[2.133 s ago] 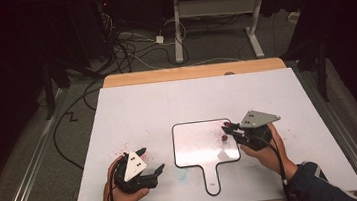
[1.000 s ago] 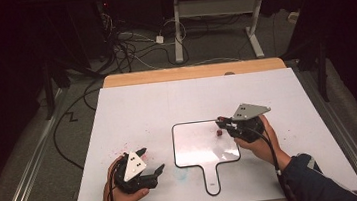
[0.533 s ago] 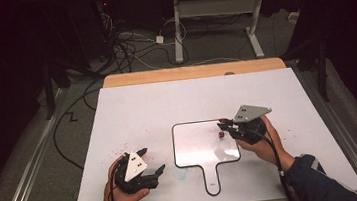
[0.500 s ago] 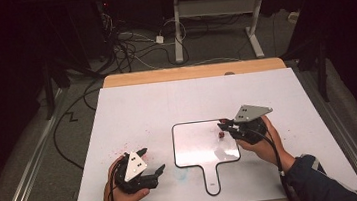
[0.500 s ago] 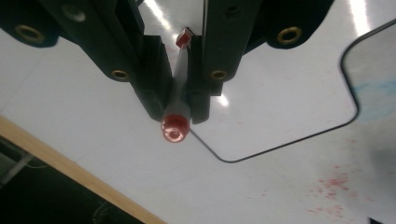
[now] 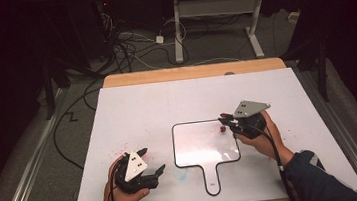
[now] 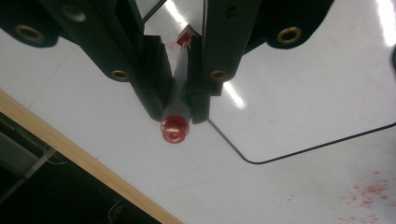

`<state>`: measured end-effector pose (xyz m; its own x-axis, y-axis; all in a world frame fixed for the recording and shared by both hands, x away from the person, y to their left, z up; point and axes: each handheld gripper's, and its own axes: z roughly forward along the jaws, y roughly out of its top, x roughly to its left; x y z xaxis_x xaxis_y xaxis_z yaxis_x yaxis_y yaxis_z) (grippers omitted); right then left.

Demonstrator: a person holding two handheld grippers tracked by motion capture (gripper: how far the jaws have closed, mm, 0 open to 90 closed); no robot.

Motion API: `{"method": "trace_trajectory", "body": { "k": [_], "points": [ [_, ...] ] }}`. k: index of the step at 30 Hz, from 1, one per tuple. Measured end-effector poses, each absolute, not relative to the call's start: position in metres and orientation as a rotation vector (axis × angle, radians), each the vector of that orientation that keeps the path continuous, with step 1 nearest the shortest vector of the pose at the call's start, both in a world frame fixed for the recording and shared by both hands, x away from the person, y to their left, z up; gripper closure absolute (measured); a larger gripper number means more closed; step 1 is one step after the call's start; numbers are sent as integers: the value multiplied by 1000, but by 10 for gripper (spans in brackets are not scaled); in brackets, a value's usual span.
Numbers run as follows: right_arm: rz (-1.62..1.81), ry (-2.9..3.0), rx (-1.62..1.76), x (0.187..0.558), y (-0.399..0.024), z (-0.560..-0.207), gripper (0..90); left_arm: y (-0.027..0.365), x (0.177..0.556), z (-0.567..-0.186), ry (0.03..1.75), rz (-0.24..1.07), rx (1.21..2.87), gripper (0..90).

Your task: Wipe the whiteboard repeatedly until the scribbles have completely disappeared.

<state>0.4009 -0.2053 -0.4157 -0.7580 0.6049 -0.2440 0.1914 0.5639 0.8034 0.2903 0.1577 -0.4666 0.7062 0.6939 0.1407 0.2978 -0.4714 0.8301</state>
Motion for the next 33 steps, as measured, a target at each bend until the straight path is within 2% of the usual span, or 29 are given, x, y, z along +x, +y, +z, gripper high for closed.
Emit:
{"method": "trace_trajectory", "body": {
  "k": [8, 16, 21, 33],
  "points": [
    [1101, 2228, 763, 430, -213, -417, 810, 159, 290, -467, 755, 592, 2070, 218],
    [1169, 2347, 714, 420, -202, -414, 809, 159, 290, -466, 753, 590, 2065, 218],
    [1052, 2262, 764, 431, -204, -413, 810, 158, 290, -466, 751, 592, 2066, 218],
    [1092, 2301, 794, 438, -193, -411, 810, 160, 290, -466, 750, 589, 2066, 218]
  ]
}}
